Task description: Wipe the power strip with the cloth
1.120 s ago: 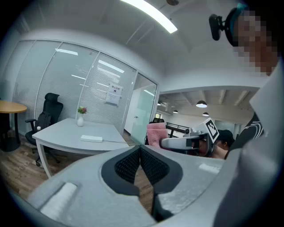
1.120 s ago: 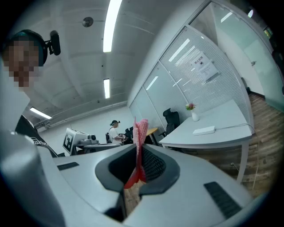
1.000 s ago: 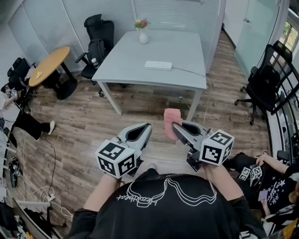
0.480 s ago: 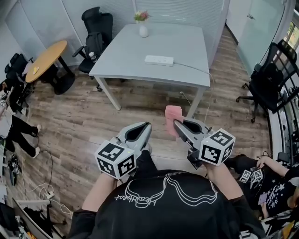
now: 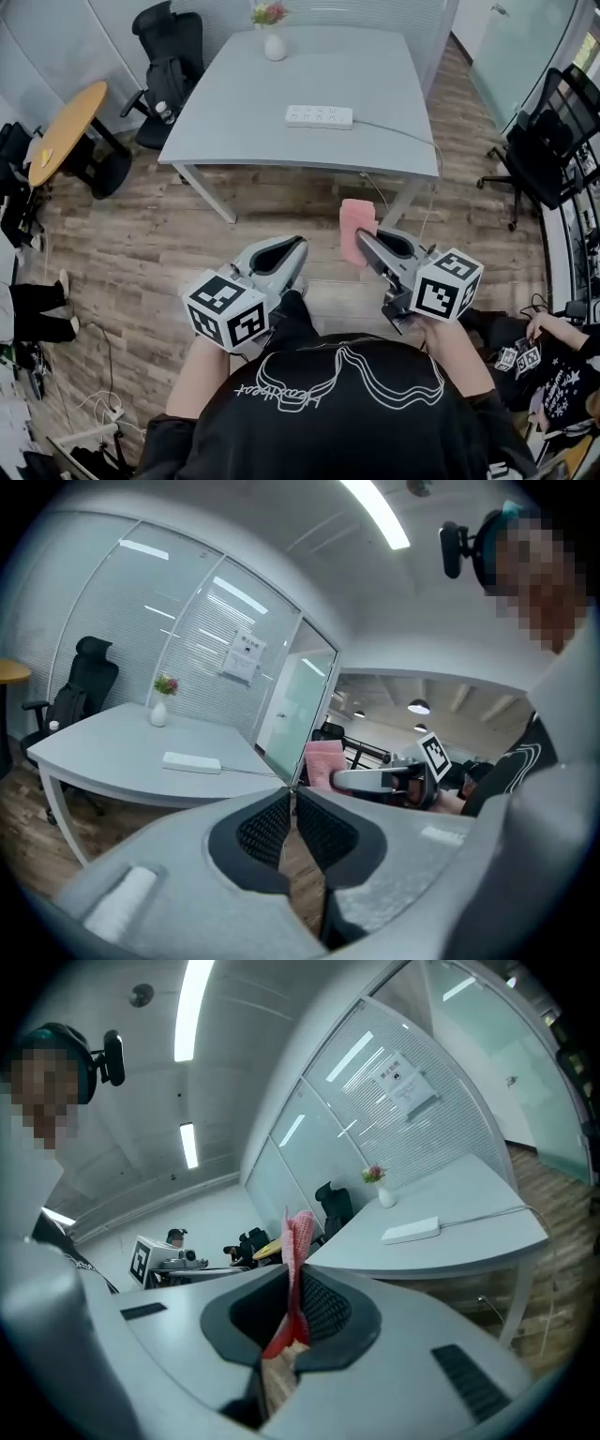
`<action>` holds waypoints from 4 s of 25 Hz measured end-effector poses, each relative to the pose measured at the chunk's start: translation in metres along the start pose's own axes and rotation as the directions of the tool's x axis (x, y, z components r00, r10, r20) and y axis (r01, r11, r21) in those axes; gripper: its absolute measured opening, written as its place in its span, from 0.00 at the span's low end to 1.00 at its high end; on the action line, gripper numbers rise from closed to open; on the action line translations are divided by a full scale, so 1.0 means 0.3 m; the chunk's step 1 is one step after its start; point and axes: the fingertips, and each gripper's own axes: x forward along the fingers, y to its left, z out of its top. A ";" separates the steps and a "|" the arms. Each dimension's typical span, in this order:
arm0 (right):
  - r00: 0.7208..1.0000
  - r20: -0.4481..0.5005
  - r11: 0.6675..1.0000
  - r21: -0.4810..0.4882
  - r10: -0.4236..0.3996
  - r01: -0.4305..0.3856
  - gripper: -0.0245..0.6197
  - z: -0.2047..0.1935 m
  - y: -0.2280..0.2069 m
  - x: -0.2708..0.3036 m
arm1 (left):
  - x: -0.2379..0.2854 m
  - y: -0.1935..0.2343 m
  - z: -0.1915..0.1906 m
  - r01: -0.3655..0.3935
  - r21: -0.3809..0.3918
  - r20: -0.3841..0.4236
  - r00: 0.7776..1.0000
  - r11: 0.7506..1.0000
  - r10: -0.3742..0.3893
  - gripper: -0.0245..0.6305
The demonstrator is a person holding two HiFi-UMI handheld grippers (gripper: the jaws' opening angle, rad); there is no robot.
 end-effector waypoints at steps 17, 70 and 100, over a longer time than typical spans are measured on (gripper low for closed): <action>0.975 0.005 0.968 0.125 -0.221 0.219 0.09 0.375 -0.573 0.805 | 0.489 0.958 0.376 0.215 0.020 -0.119 0.970 0.976 -0.211 0.06; 0.884 -0.380 0.873 0.290 -0.271 0.393 0.09 0.211 -1.327 1.565 | 1.037 1.811 0.191 0.122 -0.159 -0.323 0.931 0.980 -0.169 0.06; 0.810 -0.479 0.820 0.271 -0.339 0.503 0.10 0.139 -1.437 1.486 | 1.065 1.759 0.111 0.118 -0.213 -0.352 0.917 0.970 -0.189 0.06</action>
